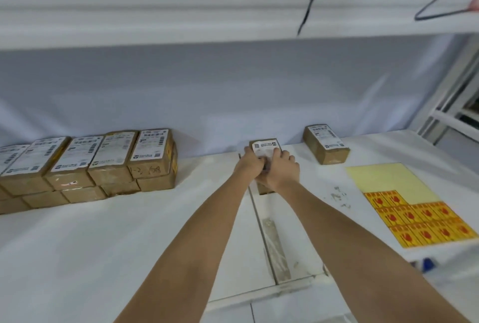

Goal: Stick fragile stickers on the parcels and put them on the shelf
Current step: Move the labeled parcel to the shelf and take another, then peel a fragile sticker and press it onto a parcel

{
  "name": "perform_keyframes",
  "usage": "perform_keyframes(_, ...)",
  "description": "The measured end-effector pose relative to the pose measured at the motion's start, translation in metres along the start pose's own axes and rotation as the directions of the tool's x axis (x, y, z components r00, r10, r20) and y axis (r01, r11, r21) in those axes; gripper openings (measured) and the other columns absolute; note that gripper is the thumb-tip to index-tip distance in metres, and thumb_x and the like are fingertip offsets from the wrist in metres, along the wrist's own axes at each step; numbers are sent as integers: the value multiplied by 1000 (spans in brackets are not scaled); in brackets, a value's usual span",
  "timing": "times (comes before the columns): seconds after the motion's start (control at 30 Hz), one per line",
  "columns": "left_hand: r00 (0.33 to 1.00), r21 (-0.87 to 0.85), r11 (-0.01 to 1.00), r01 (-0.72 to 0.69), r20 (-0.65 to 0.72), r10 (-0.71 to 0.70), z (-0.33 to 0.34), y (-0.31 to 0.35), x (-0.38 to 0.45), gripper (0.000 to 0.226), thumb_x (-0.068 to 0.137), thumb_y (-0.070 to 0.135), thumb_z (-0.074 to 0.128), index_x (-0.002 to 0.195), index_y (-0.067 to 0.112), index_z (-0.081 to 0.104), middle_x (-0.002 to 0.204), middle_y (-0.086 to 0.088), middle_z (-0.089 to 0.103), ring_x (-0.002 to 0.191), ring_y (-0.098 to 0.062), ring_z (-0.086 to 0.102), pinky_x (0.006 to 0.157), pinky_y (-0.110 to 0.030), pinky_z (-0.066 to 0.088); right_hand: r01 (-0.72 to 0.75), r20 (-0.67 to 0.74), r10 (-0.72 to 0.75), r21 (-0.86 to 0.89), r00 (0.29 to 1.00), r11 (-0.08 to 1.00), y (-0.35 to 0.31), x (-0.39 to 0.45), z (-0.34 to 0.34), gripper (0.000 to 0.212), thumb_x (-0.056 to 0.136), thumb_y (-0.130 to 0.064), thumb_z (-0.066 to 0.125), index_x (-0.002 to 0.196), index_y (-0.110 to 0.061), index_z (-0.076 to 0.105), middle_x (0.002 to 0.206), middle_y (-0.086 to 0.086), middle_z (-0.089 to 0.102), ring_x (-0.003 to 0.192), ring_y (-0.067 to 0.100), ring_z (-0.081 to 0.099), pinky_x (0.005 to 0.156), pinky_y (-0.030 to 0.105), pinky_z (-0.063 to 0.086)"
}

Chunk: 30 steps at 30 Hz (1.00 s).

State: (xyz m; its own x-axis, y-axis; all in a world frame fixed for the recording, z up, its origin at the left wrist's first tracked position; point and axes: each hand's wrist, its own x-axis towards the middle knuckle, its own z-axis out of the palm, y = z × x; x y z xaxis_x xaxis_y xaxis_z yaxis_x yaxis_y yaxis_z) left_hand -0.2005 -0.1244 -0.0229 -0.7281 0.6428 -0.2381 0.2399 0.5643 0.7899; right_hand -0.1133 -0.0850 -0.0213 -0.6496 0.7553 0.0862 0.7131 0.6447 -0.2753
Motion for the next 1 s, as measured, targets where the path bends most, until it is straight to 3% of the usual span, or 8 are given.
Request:
perform_keyframes(0.1,996,-139,990,12,86,0,18,8,-4,37,88,21,50,123,12,43,115,-10,62,96,-28,60,59,-33,48,-27,-18,27,22,999,999,23,-5,-3,81,75,-53,65,134,-9,32,131,11,44,121,29,42,95,37,35)
perform_keyframes(0.13,995,-167,986,15,96,1,23,10,-6,36,89,20,49,124,15,43,115,-8,62,96,-28,60,58,-30,47,-20,-16,21,56,1000,998,31,-8,-3,80,76,-51,63,136,-9,31,133,11,43,123,29,40,97,37,35)
perform_keyframes(0.3,994,-301,954,-9,102,42,38,12,-21,40,96,18,47,135,16,38,128,-9,57,111,-29,59,93,-38,49,-52,14,51,488,999,871,79,-30,-5,69,83,-50,52,139,-16,35,136,3,47,127,23,42,100,40,39)
perform_keyframes(0.47,984,-248,969,-16,166,59,54,16,-39,45,98,22,47,139,13,31,132,-9,55,112,-28,59,95,-40,48,-275,232,150,742,961,611,121,-47,-8,54,93,-34,53,141,-18,34,121,0,54,100,15,55,72,22,41)
perform_keyframes(0.67,979,-135,990,-35,196,61,95,29,-56,42,96,31,46,130,8,36,123,-7,58,107,-27,61,91,-41,50,-299,259,148,816,954,495,174,-55,-22,45,85,-25,66,127,-17,51,123,6,58,100,18,60,74,24,47)
perform_keyframes(0.8,979,2,992,-129,156,127,127,38,-75,44,98,38,37,133,12,31,120,2,56,111,-25,57,93,-34,45,-230,178,152,844,972,485,199,-62,-42,36,81,-21,71,114,-19,58,114,1,60,88,9,59,67,20,45)
perform_keyframes(0.87,988,25,992,-121,103,118,144,46,-88,51,99,43,32,139,11,26,127,-6,55,114,-29,54,95,-39,44,-196,135,157,850,978,489,208,-65,-49,35,79,-19,72,111,-20,58,113,1,60,85,7,58,68,21,46)
perform_keyframes(1.0,985,277,952,-131,-70,156,175,53,-105,65,99,43,30,149,6,12,152,-18,20,137,-37,26,109,-46,28,-64,-18,124,780,992,623,224,-69,-53,39,74,-23,75,110,-21,59,111,1,55,97,15,56,81,28,47)
